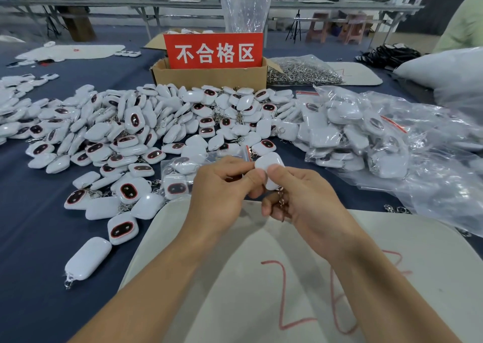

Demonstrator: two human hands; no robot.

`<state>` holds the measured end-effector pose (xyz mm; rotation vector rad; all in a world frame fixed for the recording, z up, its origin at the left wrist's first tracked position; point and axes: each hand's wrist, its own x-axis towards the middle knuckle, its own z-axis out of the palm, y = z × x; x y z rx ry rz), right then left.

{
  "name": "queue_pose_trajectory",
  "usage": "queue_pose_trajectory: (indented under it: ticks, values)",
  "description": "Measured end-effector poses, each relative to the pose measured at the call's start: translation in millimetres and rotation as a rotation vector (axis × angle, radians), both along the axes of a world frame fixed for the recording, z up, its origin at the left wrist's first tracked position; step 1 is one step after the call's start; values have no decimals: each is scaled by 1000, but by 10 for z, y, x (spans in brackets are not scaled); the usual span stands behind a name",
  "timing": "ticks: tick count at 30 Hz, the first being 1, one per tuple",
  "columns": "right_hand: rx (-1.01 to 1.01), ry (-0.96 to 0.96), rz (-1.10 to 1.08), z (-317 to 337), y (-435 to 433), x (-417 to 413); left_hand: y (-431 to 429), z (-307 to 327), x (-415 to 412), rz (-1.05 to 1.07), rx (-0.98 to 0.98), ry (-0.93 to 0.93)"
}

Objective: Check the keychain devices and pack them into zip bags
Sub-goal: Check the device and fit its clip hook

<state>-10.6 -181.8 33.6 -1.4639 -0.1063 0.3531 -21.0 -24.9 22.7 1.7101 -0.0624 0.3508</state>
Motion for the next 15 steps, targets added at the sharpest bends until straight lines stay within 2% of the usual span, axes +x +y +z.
queue_pose_trajectory:
  ticks: [4,6,9,12,15]
  values:
    - [-373,-301,-364,-31,70,-51,2,11,29,149,-57,38]
    - [-443,-447,-307,-92,146,-124,16,2,40,183,-65,58]
    - [-515,-481,-216,-134,231,-178,28,-12,31,170,-43,78]
    - [-471,-488,-243,-92,168,-107,49,4,47,118,-8,66]
    - [-193,-273,-164,-38,117,-65,80,40,79,57,9,7]
